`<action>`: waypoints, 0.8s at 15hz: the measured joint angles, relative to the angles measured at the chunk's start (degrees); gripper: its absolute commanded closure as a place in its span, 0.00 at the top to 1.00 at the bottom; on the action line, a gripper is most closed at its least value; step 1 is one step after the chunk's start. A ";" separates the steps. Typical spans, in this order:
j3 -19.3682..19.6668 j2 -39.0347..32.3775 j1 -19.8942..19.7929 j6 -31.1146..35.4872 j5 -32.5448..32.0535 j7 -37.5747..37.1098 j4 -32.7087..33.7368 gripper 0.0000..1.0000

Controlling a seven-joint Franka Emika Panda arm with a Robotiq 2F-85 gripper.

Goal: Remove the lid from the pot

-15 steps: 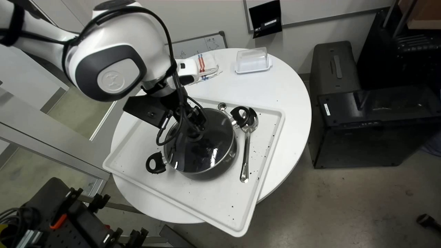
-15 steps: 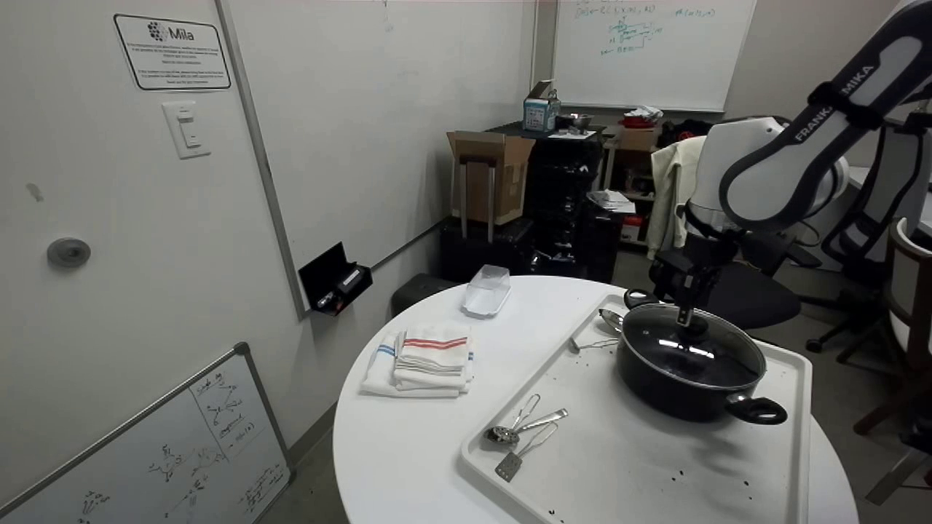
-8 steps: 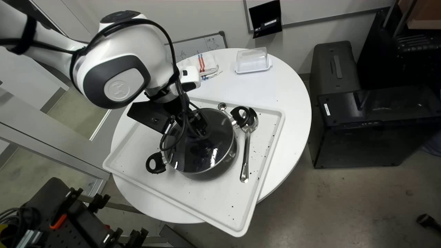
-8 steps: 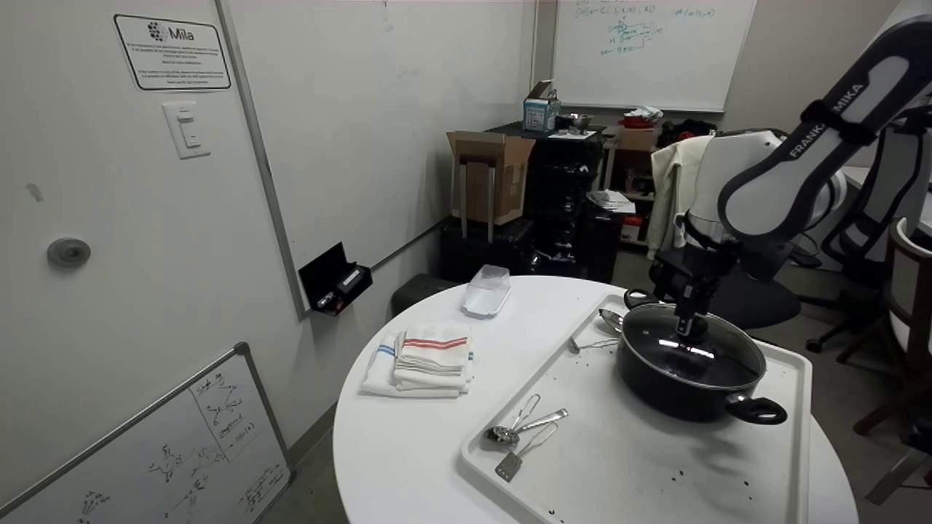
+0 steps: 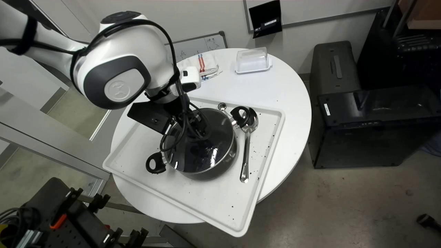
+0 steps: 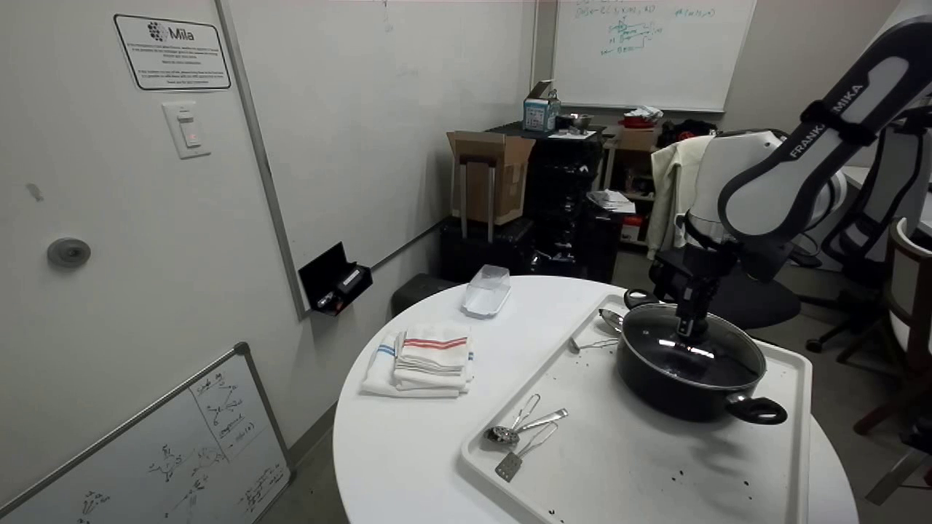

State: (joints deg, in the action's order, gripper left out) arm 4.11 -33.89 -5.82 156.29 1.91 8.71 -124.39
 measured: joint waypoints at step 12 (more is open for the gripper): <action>0.27 0.10 0.00 0.00 -0.22 -0.11 -0.10 0.25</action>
State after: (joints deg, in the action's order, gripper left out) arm 4.38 -33.79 -5.82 156.29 1.69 8.59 -124.49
